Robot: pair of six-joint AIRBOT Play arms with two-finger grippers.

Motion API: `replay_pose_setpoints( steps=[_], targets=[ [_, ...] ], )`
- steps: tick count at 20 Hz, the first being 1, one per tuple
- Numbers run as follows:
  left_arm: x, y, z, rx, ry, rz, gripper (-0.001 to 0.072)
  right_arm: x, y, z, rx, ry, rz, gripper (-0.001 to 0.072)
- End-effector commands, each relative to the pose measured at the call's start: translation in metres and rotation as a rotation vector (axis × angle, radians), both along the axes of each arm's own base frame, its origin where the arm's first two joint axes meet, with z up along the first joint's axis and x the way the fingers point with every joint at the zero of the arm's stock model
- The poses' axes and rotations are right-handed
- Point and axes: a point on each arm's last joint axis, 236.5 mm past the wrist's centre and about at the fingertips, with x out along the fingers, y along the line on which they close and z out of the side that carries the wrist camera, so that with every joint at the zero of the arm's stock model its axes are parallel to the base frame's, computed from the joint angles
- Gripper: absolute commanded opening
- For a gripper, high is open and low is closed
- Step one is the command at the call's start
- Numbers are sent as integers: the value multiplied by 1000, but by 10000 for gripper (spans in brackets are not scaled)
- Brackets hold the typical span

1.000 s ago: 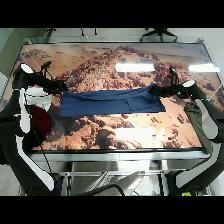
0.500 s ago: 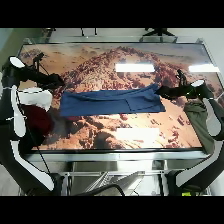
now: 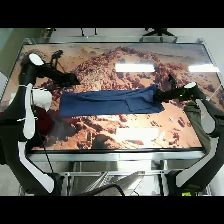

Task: Fold the shirts.

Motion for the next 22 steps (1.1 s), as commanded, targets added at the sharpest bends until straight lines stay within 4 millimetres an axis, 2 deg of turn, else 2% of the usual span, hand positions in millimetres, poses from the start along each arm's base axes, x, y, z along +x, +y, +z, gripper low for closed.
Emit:
replay_pose_setpoints(
  steps=[1, 2, 3, 4, 5, 8, 11, 13, 16, 18, 20, 21, 22],
  targets=[
    [2, -50, -10, -3, -38, -61, 371, 5, 13, 16, 59, -43, 22, 26],
    [-3, -65, -20, -2, -19, -89, 214, 4, 17, 26, 77, -56, 40, 26],
    [-8, -79, -32, 0, 0, -116, 168, 3, 20, 40, 87, -71, 64, 26],
    [-15, -96, -45, 3, 22, -147, 153, 3, 21, 54, 95, -88, 86, 26],
    [-23, -112, -57, 7, 42, -178, 16, 2, 24, 74, 102, -112, 112, 26],
    [-44, -167, -82, -15, 72, -263, 20, 1, 32, 146, 117, -225, 178, 26],
    [-55, -226, -91, -108, 66, -301, 20, -6, 45, 227, 157, -371, 230, 26],
    [-58, -255, -97, -170, 50, -274, 20, -16, 55, 266, 189, -437, 261, 26],
    [-62, -279, -98, -191, 9, -269, 20, -26, 62, 291, 187, -471, 281, 26],
    [-56, -289, -86, -207, -36, -275, 20, -29, 70, 292, 193, -460, 289, 26],
    [-56, -290, -58, -245, -46, -288, 19, -31, 84, 290, 201, -455, 313, 26],
    [-54, -279, -38, -249, -62, -302, 20, -31, 90, 290, 201, -458, 318, 26],
    [-52, -260, -11, -251, -74, -315, 19, -30, 96, 290, 199, -462, 321, 26]
  ],
)
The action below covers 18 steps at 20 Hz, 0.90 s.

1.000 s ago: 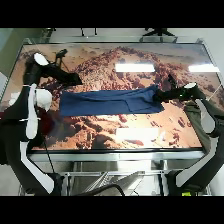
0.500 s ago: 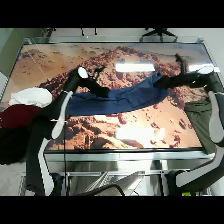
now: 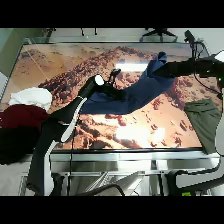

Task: Fold the shirts.

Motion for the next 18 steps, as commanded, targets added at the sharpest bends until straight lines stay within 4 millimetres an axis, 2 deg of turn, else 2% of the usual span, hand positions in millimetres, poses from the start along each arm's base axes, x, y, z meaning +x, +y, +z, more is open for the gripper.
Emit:
replay_pose_setpoints(
  steps=[1, 3, 5, 7, 9, 10, 12, 14, 15, 16, 17, 18],
  targets=[
    [4, 43, 76, -29, -49, -26, 19, 1, 24, 6, 8, -14, 10, 26],
    [9, 105, 140, -38, -93, 15, 19, 9, 50, 8, 18, -38, -6, 26],
    [16, 173, 206, -49, -178, 119, 19, 23, 94, 10, 33, -99, -33, 26],
    [11, 224, 252, -80, -245, 225, 19, 34, 157, -2, 50, -142, -52, 26],
    [0, 261, 275, -100, -267, 301, 19, 42, 228, -38, 54, -161, -91, 30],
    [-5, 272, 279, -105, -269, 328, 19, 42, 263, -67, 43, -163, -115, 36],
    [-18, 289, 275, -87, -266, 346, 19, 30, 321, -135, -2, -148, -138, 230],
    [-30, 299, 261, -69, -242, 341, 19, 20, 351, -191, -47, -142, -175, 247],
    [-35, 303, 253, -63, -229, 343, 19, 21, 354, -204, -50, -132, -198, 248],
    [-39, 307, 245, -58, -214, 345, 19, 23, 351, -205, -55, -133, -200, 249],
    [-42, 310, 236, -55, -196, 351, 19, 28, 343, -199, -59, -142, -190, 276],
    [-43, 314, 228, -54, -174, 359, 19, 32, 331, -187, -66, -150, -166, 382]
  ],
)
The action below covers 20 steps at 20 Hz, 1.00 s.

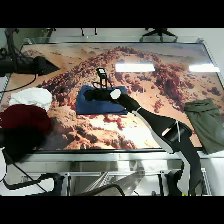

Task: Fold the shirts.

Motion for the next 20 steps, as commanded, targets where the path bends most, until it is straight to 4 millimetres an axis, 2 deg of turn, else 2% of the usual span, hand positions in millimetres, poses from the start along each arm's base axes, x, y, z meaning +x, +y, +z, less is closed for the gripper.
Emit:
replay_pose_setpoints(
  steps=[1, 4, 6, 8, 9, 10, 11, 13, 16, 18, 20],
  targets=[
    [-13, 16, -26, -1, 55, 16, 19, 11, -18, 3, -50, -43, 10, 408],
    [-18, 19, -43, -11, 104, 24, 19, 16, -89, 31, -135, 13, 86, 387],
    [-18, 16, -45, -12, 107, 18, 19, 18, -150, 30, -254, 95, 64, 387],
    [-19, 9, -44, -16, 105, 3, 19, 15, -203, 16, -343, 214, 15, 404],
    [-20, 4, -44, -15, 105, -8, 19, 14, -223, 5, -358, 286, -18, 557],
    [-21, -2, -44, -14, 105, -22, 20, 14, -239, -4, -362, 345, -46, 671],
    [-23, -6, -44, -13, 106, -32, 20, 16, -253, -15, -357, 396, -74, 672],
    [-24, -11, -45, -7, 106, -45, 20, 21, -271, -35, -346, 461, -118, 672],
    [-24, -9, -45, -5, 107, -41, 20, 19, -273, -71, -336, 539, -125, 672],
    [-22, -3, -45, -6, 107, -28, 19, 14, -264, -95, -299, 605, -114, 672],
    [-22, 0, -45, -5, 107, -20, 19, 11, -245, -101, -214, 624, -67, 672]
  ],
)
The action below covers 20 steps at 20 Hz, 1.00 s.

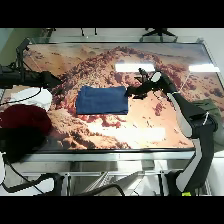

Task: Fold the shirts.

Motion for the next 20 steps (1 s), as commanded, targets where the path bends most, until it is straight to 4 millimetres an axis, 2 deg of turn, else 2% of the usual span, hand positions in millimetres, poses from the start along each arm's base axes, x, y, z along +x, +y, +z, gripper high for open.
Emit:
replay_pose_setpoints(
  steps=[1, 3, 5, 6, 7, 8, 10, 12, 14, 15, 17, 18, 20],
  targets=[
    [1, 6, 0, 1, 0, 16, 19, -8, 26, -17, 148, 62, 20, 672],
    [2, 7, 0, 0, 0, 17, 19, -5, 41, -8, 237, 52, 19, 667],
    [1, 7, 0, 0, 0, 16, 19, -6, 47, -7, 256, 54, 21, 550],
    [2, 6, 0, 0, 0, 17, 19, -8, 49, -7, 256, 58, 28, 543],
    [1, 5, 0, 0, 0, 13, 19, -10, 53, -6, 262, 61, 35, 425],
    [1, 5, 0, 0, 0, 14, 20, -12, 58, -3, 277, 57, 49, 184],
    [1, 5, 0, 0, 0, 13, 19, -16, 69, 13, 326, 49, 82, 39],
    [1, 6, 0, 0, 1, 15, 20, -11, 66, 44, 319, -15, 106, 25],
    [1, 6, 0, 0, 1, 14, 19, 7, 43, 91, 261, -128, 72, 24],
    [1, 6, 0, 0, 1, 15, 20, 21, 21, 118, 216, -190, 19, 24],
    [1, 6, 0, 0, 1, 14, 19, 41, -36, 169, 117, -284, -120, 24],
    [1, 6, 0, 0, 1, 14, 20, 46, -70, 192, 60, -319, -205, 24],
    [1, 6, 0, 0, 1, 14, 19, 46, -141, 229, -38, -365, -384, 24]
  ],
)
